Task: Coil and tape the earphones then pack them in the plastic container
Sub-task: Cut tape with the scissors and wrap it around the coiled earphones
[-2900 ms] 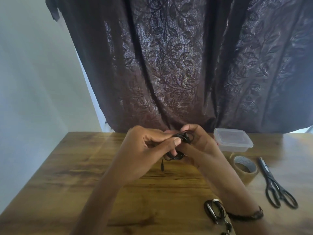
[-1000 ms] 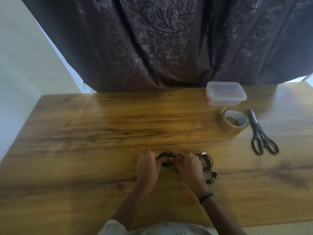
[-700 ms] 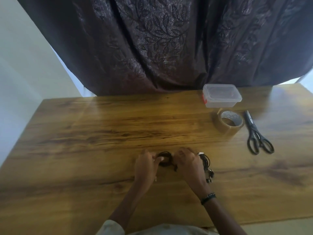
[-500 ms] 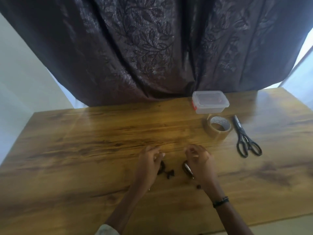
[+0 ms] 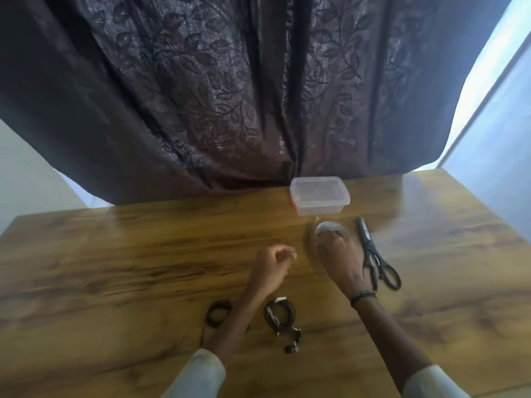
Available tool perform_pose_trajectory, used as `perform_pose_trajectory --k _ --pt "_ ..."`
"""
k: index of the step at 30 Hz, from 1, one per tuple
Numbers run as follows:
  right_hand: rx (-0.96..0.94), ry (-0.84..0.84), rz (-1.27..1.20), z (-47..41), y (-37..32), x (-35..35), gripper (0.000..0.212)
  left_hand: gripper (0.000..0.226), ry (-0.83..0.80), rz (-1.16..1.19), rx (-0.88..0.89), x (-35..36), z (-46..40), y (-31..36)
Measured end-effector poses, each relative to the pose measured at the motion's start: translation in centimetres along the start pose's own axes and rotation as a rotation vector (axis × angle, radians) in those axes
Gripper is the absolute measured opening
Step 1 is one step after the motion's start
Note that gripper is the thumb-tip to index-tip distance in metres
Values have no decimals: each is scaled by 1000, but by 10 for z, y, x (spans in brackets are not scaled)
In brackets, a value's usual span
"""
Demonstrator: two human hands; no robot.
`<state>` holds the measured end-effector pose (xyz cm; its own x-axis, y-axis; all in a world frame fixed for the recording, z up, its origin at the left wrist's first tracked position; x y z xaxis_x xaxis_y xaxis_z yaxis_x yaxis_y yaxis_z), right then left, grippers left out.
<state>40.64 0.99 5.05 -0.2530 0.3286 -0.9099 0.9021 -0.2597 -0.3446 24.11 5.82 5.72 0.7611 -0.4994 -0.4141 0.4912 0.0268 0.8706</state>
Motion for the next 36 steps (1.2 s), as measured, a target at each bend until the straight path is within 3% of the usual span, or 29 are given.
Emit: perform_pose_trajectory --k 4,14,24,30,36 --pt "-21 -79 -15 -7 0 6 20 19 16 88 -84 27 -14 5" --pt "-12 -192 55 -16 7 18 19 21 77 113 -105 66 -46 9" --pt "-74 -38 9 -10 17 18 11 21 125 172 -119 63 -44 5" --pt "-5 87 -599 9 33 13 7 24 178 193 -104 49 -34 -1" --pt "-21 -98 -1092 43 31 22 13 23 260 183 -2 37 -18 0"
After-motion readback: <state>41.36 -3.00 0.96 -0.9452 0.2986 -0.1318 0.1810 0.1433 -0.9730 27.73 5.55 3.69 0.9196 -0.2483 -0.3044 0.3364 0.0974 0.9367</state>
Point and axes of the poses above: each hand's wrist, its own z-axis away from the middle knuckle, its own x-axis out of the palm, y = z × x, the point moved 4 cm from there along -z, towards the middle knuckle, and after that the axes turned 8 degrees about -x, right-handed, at the moved point
